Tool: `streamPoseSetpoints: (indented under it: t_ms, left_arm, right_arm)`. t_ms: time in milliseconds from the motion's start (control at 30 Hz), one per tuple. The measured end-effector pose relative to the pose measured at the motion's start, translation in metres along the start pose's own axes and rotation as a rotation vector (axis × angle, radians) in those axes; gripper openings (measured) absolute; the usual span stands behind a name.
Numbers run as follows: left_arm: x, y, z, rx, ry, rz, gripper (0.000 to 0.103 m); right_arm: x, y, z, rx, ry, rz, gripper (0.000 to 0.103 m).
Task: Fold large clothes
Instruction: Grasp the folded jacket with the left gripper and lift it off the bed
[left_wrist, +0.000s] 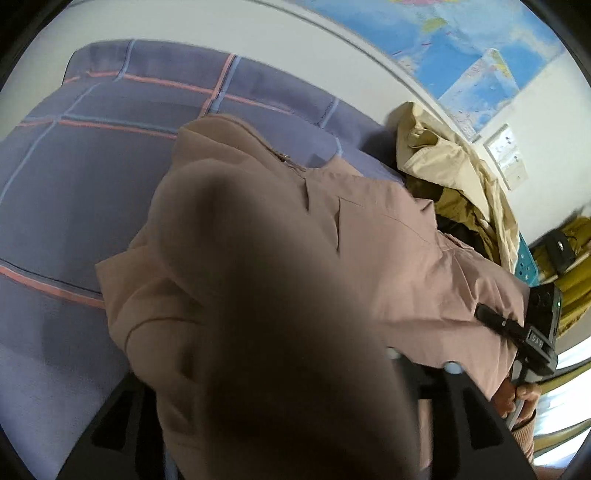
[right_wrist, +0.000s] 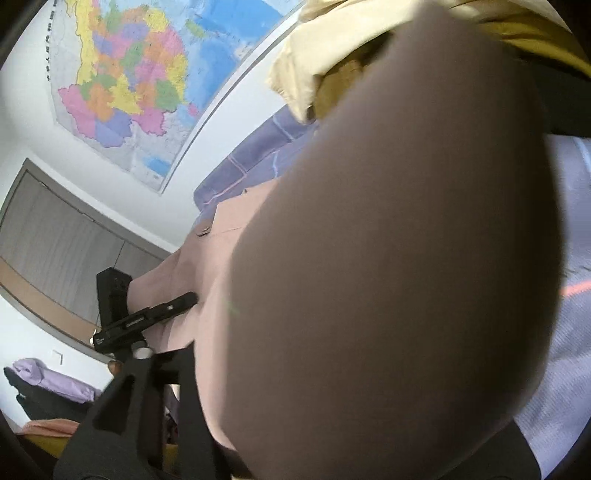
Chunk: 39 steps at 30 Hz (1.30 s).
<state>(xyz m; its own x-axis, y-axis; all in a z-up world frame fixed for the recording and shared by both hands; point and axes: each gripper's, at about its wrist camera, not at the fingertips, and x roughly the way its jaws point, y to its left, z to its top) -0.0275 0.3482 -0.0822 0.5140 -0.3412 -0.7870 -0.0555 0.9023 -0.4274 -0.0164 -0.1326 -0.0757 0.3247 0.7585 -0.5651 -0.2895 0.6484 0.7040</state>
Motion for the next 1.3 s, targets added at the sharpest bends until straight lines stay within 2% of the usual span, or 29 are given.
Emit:
streamPoseSetpoints:
  t_ms: [33,100,167,200,267,333,367,400,433,467,500,567,600,667,833,967,1000,1100,1300]
  left_arm:
    - [-0.003,-0.001,-0.003,0.009,-0.008,0.009,0.064]
    - [-0.004,0.001,-0.014,0.03,0.017,-0.001,0.07]
    - [-0.01,0.008,-0.017,0.039,0.018,-0.037,0.078]
    - [-0.011,0.018,-0.016,0.044,0.019,-0.045,0.08]
    - [-0.007,0.014,-0.014,0.041,0.013,-0.052,0.089]
    - [0.0,-0.002,-0.016,0.048,0.007,-0.058,0.09]
    - [0.001,-0.007,-0.012,0.048,0.002,-0.059,0.089]
    - [0.0,-0.016,-0.009,0.047,-0.006,-0.058,0.086]
    - [0.005,-0.021,-0.008,0.05,-0.009,-0.056,0.079]
    - [0.009,-0.026,-0.005,0.061,-0.015,-0.021,0.068]
    - [0.009,-0.026,-0.004,0.066,-0.018,0.007,0.06]
    - [0.013,-0.025,0.002,0.048,-0.005,0.026,0.032]
    - [0.016,-0.024,0.005,0.035,-0.002,0.016,0.028]
    - [0.012,-0.024,0.013,0.022,-0.001,-0.006,0.02]
    - [-0.017,-0.024,0.038,0.022,-0.04,-0.052,0.017]
    - [-0.05,-0.02,0.067,0.033,-0.09,-0.041,0.017]
    - [-0.065,-0.018,0.078,0.041,-0.114,-0.04,0.017]
    - [-0.094,-0.016,0.101,0.069,-0.172,-0.014,0.017]
    - [-0.146,0.011,0.155,0.072,-0.271,0.133,0.017]
  right_arm:
    - [-0.005,-0.001,-0.003,0.005,-0.007,-0.008,0.064]
    - [-0.017,-0.005,-0.008,0.018,-0.02,-0.034,0.081]
    - [-0.028,-0.009,-0.017,0.022,-0.03,-0.053,0.088]
    - [-0.024,-0.009,-0.016,0.03,-0.022,-0.048,0.088]
    - [-0.017,-0.004,-0.013,0.009,-0.03,-0.049,0.088]
    - [0.005,0.007,-0.002,-0.019,-0.02,-0.048,0.086]
    - [0.008,0.008,-0.002,-0.026,-0.016,-0.046,0.076]
    - [0.016,0.009,0.001,-0.028,-0.001,-0.033,0.062]
    - [0.023,0.008,0.004,-0.007,0.015,0.009,0.054]
    - [0.03,0.005,0.006,0.023,0.037,0.072,0.039]
    - [0.034,0.006,0.006,0.035,0.044,0.095,0.032]
    - [0.037,0.01,0.008,0.035,0.038,0.107,0.025]
    - [0.034,0.013,0.009,0.043,0.032,0.134,0.023]
    - [0.028,0.022,0.011,0.039,0.02,0.176,0.022]
    - [0.012,0.067,0.027,-0.041,-0.013,0.198,0.021]
    - [0.005,0.11,0.05,-0.115,-0.037,0.225,0.021]
    - [-0.008,0.11,0.049,-0.131,-0.041,0.234,0.021]
    - [-0.001,0.144,0.073,-0.184,-0.057,0.261,0.021]
    - [0.043,0.209,0.116,-0.261,-0.066,0.322,0.021]
